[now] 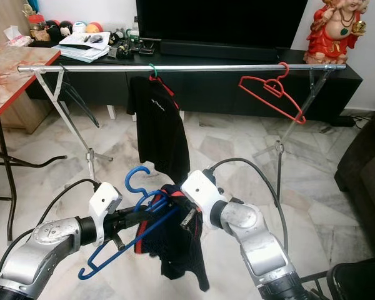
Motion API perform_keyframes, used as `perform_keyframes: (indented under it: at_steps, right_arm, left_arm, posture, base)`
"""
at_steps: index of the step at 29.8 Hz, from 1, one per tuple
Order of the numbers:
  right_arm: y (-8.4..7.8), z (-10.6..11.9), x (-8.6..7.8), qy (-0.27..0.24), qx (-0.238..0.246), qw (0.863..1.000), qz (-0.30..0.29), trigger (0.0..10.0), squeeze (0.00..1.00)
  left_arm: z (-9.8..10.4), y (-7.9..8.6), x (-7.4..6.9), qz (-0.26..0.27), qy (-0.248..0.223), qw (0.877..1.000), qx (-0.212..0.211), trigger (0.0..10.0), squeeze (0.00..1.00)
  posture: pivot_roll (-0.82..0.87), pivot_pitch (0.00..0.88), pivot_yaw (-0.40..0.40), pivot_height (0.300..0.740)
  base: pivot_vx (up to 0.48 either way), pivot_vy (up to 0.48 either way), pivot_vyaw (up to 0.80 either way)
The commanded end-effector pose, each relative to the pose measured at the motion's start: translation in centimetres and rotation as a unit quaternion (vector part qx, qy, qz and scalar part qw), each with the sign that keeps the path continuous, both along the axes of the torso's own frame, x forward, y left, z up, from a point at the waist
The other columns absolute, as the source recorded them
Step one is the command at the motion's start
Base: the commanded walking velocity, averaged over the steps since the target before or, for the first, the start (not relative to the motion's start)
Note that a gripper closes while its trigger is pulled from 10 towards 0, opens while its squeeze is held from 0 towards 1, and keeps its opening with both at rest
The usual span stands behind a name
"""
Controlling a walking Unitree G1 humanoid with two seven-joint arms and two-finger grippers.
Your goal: Hang hanger
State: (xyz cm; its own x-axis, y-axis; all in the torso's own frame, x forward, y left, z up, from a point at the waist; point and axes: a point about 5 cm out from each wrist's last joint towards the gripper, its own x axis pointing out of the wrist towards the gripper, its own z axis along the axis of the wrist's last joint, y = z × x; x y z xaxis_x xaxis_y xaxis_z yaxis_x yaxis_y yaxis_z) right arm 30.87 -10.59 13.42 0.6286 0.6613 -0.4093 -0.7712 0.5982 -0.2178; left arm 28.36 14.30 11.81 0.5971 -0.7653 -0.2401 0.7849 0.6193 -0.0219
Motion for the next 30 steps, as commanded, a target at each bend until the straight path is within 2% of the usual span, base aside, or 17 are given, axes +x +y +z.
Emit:
perform_keyframes:
  at_steps: [1, 5, 9, 11, 13, 17, 20, 21, 23, 24, 27, 30]
  right_arm:
    - [-0.2, -0.1, 0.0, 0.005, 0.005, 1.000, -0.007, 0.0, 0.00]
    - [-1.1, -0.6, 0.4, 0.007, -0.007, 0.999, -0.037, 0.0, 0.00]
    - [-2.9, -1.0, 1.8, 0.004, -0.005, 0.991, -0.135, 0.0, 0.00]
    - [-3.9, -1.1, 2.4, 0.010, 0.019, 0.981, -0.192, 0.0, 0.00]
    - [-5.1, -1.9, 2.7, 0.029, 0.056, 0.964, -0.257, 0.0, 0.00]
    - [-5.9, -2.8, 2.6, 0.042, 0.064, 0.956, -0.285, 0.0, 0.00]
    - [-7.2, -4.6, 2.2, 0.062, 0.063, 0.940, -0.328, 0.0, 0.00]
    - [-7.2, -4.6, 2.2, 0.062, 0.063, 0.940, -0.328, 0.0, 0.00]
    - [-8.0, -6.1, 1.8, 0.087, 0.084, 0.920, -0.372, 0.0, 0.00]
    - [-8.0, -6.1, 1.8, 0.087, 0.084, 0.920, -0.372, 0.0, 0.00]
    - [-8.4, -7.4, 1.3, 0.114, 0.104, 0.900, -0.408, 0.0, 0.00]
    - [-8.2, -9.1, 0.5, 0.147, 0.136, 0.875, -0.441, 0.0, 0.00]
  left_arm:
    - [0.9, -0.5, -0.1, -0.013, -0.017, 1.000, -0.009, 10.0, 0.00]
    - [0.9, -0.2, -0.4, -0.023, -0.011, 1.000, -0.002, 10.0, 0.00]
    - [0.7, 0.5, -1.0, -0.041, 0.001, 0.999, 0.018, 10.0, 0.00]
    - [0.5, 1.1, -1.3, -0.046, 0.007, 0.998, 0.029, 10.0, 0.00]
    - [0.2, 1.9, -1.7, -0.048, 0.015, 0.998, 0.043, 10.0, 0.00]
    - [0.1, 2.2, -2.1, -0.052, 0.023, 0.997, 0.046, 10.0, 0.00]
    - [-0.1, 3.0, -2.6, -0.053, 0.035, 0.997, 0.051, 10.0, 0.00]
    - [-0.1, 3.0, -2.6, -0.053, 0.035, 0.997, 0.051, 10.0, 0.00]
    - [-0.4, 4.1, -2.5, -0.028, 0.041, 0.997, 0.056, 10.0, 0.00]
    - [-0.4, 4.1, -2.5, -0.028, 0.041, 0.997, 0.056, 10.0, 0.00]
    - [-1.0, 5.5, -2.0, 0.023, 0.039, 0.997, 0.064, 10.0, 0.00]
    - [-2.6, 7.2, -1.0, 0.118, 0.038, 0.988, 0.089, 10.0, 0.00]
  posture:
    - [-0.02, 0.110, -0.050, 0.740]
    - [-0.01, 0.111, -0.050, 0.740]
    - [-0.01, 0.111, -0.050, 0.740]
    - [-0.01, 0.112, -0.049, 0.740]
    - [-0.01, 0.112, -0.049, 0.740]
    - [-0.01, 0.114, -0.048, 0.740]
    - [0.00, 0.115, -0.049, 0.740]
    - [0.00, 0.115, -0.049, 0.740]
    - [0.00, 0.117, -0.049, 0.740]
    - [0.00, 0.117, -0.049, 0.740]
    - [0.00, 0.118, -0.046, 0.740]
    - [0.00, 0.118, -0.043, 0.740]
  base:
    - [0.000, 0.000, 0.00]
    - [0.000, 0.000, 0.00]
    - [0.000, 0.000, 0.00]
    - [0.000, 0.000, 0.00]
    - [0.000, 0.000, 0.00]
    - [0.000, 0.000, 0.00]
    - [0.000, 0.000, 0.00]
    - [0.000, 0.000, 0.00]
    - [0.000, 0.000, 0.00]
    - [0.000, 0.000, 0.00]
    - [0.000, 0.000, 0.00]
    - [0.000, 0.000, 0.00]
